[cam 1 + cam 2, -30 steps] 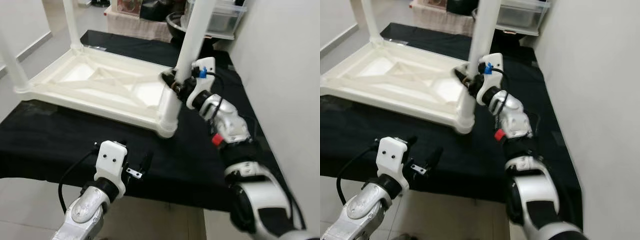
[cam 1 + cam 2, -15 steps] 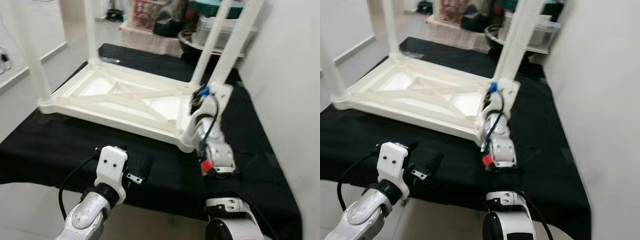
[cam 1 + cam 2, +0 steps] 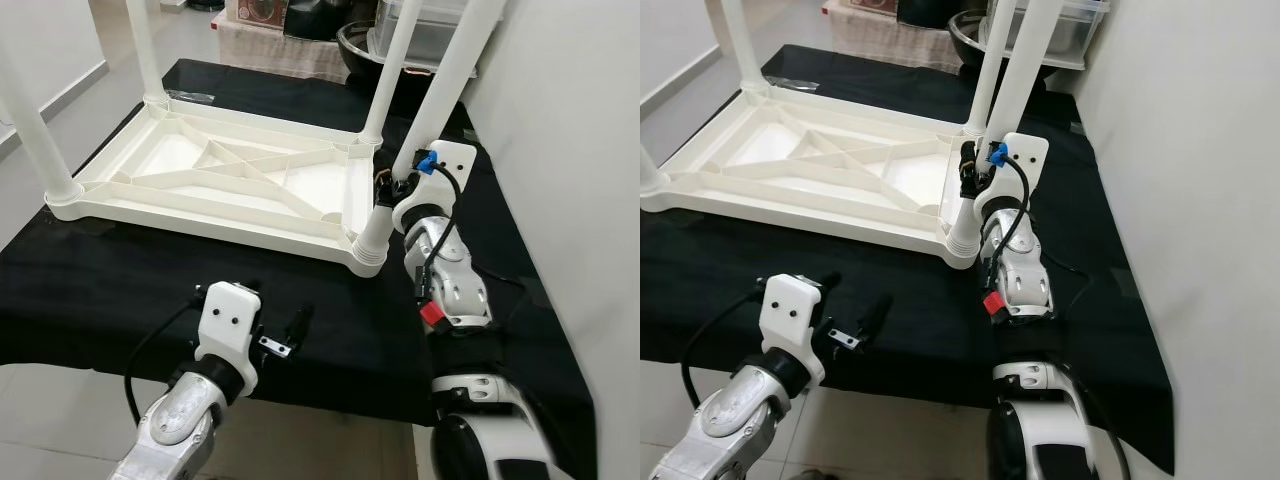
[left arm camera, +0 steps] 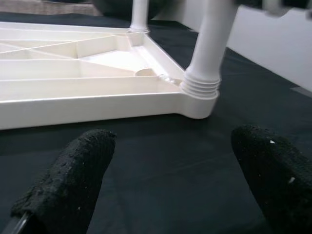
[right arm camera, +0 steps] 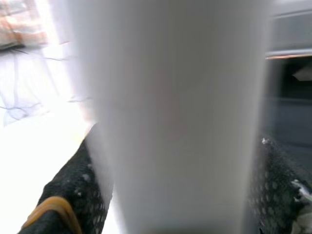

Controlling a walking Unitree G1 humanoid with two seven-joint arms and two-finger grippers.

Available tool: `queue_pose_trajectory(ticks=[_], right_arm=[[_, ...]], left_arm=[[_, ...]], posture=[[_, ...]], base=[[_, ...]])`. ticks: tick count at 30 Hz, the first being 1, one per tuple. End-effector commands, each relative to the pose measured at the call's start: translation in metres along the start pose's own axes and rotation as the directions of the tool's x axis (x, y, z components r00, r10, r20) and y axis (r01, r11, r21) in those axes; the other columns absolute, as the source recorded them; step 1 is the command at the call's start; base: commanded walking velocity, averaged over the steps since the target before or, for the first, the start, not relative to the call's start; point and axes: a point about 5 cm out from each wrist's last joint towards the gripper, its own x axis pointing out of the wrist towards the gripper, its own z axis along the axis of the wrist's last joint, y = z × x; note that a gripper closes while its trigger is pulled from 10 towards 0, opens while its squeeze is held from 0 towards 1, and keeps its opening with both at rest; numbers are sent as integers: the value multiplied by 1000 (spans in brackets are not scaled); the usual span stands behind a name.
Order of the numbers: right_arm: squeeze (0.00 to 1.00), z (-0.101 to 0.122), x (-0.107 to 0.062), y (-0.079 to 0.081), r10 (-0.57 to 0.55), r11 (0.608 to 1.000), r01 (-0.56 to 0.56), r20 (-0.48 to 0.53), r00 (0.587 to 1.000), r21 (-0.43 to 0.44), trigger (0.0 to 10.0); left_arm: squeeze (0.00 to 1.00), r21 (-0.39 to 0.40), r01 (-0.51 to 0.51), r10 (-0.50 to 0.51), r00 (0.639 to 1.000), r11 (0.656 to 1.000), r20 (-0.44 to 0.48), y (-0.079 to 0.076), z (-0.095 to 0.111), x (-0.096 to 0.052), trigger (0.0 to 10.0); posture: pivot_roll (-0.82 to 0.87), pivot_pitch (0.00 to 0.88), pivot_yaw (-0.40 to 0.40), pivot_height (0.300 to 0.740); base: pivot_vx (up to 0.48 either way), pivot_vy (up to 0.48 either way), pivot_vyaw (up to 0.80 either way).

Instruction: Building children table

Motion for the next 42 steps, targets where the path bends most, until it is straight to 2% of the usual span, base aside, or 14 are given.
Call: queue_pose_trajectory(ticks=[1, 4, 10, 14, 15, 16, 17, 25, 27, 28, 30, 34, 37, 42], right_arm=[[0, 4, -13, 11, 519, 854, -513, -55, 853, 87, 10000], [0, 2, -17, 15, 597, 802, -590, -82, 798, 93, 10000], [0, -3, -15, 38, 815, 572, -815, -173, 553, 90, 10000], [0, 2, -12, 43, 846, 527, -844, -152, 511, 102, 10000], [0, 5, -9, 47, 857, 512, -854, -134, 498, 96, 2941], [0, 5, -9, 47, 857, 512, -854, -134, 498, 96, 2941], [0, 7, -5, 49, 867, 494, -864, -121, 483, 98, 0], [0, -2, 4, 48, 799, 600, -795, -105, 592, 83, 0], [0, -10, 9, 39, 656, 754, -655, -128, 744, 57, 0], [0, -10, 9, 39, 656, 754, -655, -128, 744, 57, 0], [0, -17, 16, 21, 330, 943, -333, -168, 929, 9, 0], [0, -23, 18, 2, 0, 999, -8, -196, 981, -42, 0], [0, -32, -1, -20, -515, 857, 497, -188, 836, -137, 0], [0, -40, -15, -9, -676, 736, 668, -185, 714, -113, 0]], left_arm=[[0, 1, -1, 1, 1000, 1000, -11, -1, -4, 0, 10000], [0, 0, -1, 1, 1000, 1000, -10, -1, -4, 0, 10000], [0, 3, -8, 8, 1000, 1000, -7, -2, -2, -3, 10000], [0, 5, -11, 11, 1000, 1000, -7, -1, -2, -3, 10000], [0, 5, -12, 12, 1000, 1000, -7, -1, -2, -4, 10000], [0, 5, -12, 12, 1000, 1000, -7, -1, -2, -4, 10000], [0, 4, -12, 12, 1000, 1000, -8, -2, -2, -5, 10000], [0, -2, -8, 8, 1000, 1000, -9, -5, -2, -6, 10000], [0, -2, -9, 9, 1000, 1000, -10, -4, -3, -5, 10000], [0, -2, -9, 9, 1000, 1000, -10, -4, -3, -5, 10000], [0, -1, -8, 8, 1000, 1000, -8, -3, -3, -3, 10000], [0, 0, -6, 6, 1000, 1000, -7, -3, -3, -2, 10000], [0, -3, 4, -4, 1000, 1000, -6, -5, -4, 0, 10000], [0, -4, 6, -6, 1000, 1000, -3, -6, -4, 1, 10000]], posture=[[123, 86, -134, 740], [123, 86, -134, 740], [140, 87, -144, 740], [140, 87, -144, 740], [148, 97, -147, 740], [148, 97, -147, 740], [148, 97, -147, 740], [146, 101, -145, 740], [141, 103, -142, 740], [141, 103, -142, 740], [127, 98, -138, 740], [122, 95, -134, 740], [117, 90, -130, 740], [120, 86, -133, 740]], base=[[0, 0, 0], [0, 0, 0], [0, 0, 0], [0, 0, 0], [0, 0, 0], [0, 0, 0], [0, 0, 0], [0, 0, 0], [0, 0, 0], [0, 0, 0], [0, 0, 0], [0, 0, 0], [0, 0, 0], [0, 0, 0]])
